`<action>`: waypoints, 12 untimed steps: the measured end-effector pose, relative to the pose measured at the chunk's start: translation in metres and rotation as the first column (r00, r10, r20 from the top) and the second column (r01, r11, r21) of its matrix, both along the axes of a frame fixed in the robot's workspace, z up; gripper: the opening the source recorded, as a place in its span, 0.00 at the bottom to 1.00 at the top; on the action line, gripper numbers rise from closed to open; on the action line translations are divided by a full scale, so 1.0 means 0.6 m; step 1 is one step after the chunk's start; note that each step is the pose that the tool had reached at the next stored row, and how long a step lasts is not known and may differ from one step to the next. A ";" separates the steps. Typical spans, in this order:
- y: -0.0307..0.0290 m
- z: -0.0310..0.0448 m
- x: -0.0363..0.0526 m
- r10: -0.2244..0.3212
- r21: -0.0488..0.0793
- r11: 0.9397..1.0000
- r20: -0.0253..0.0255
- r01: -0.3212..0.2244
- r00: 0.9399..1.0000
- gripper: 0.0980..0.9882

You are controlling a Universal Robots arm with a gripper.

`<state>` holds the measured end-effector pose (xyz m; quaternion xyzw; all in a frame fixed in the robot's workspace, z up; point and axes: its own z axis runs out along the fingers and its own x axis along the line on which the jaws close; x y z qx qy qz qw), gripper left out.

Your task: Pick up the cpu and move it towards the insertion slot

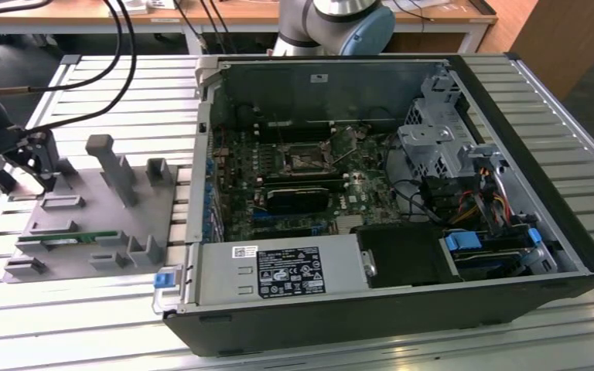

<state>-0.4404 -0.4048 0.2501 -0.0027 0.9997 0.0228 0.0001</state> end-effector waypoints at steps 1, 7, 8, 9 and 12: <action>0.0000 0.000 0.000 0.000 0.000 1.000 0.000 0.000 1.000 0.50; 0.0001 0.003 0.000 0.000 0.000 1.000 0.000 0.000 1.000 0.50; 0.0002 0.003 0.000 0.000 0.000 1.000 0.000 0.000 1.000 0.50; 0.0003 0.004 0.000 0.000 0.000 1.000 0.000 0.000 1.000 0.50; 0.0008 0.005 0.000 0.000 0.000 1.000 0.000 0.000 1.000 0.50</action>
